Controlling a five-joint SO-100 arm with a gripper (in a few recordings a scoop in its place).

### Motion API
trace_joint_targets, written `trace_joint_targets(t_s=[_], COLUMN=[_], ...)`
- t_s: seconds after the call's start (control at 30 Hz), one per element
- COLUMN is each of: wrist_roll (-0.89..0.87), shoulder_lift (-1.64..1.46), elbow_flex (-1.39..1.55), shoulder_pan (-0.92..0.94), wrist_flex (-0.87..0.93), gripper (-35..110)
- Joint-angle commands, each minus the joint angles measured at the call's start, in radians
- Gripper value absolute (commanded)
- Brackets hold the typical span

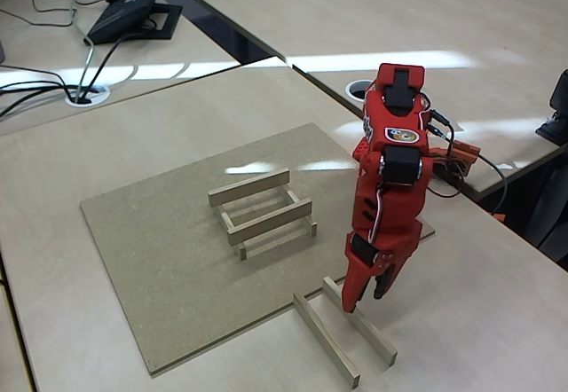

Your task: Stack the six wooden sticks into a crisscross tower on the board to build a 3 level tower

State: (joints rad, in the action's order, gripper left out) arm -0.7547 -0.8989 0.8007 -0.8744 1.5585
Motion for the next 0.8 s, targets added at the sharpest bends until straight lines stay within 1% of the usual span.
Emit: trace_joint_targets(t_s=[0.0,0.3,0.77], wrist_roll=[0.006,0.008,-0.006], shoulder_lift=[-0.008,0.043,0.167], elbow_flex=[-0.028,-0.054,-0.184], shoulder_pan=[0.008,0.017,0.012], wrist_flex=[-0.002,-0.020,-0.018], gripper=[23,22,20])
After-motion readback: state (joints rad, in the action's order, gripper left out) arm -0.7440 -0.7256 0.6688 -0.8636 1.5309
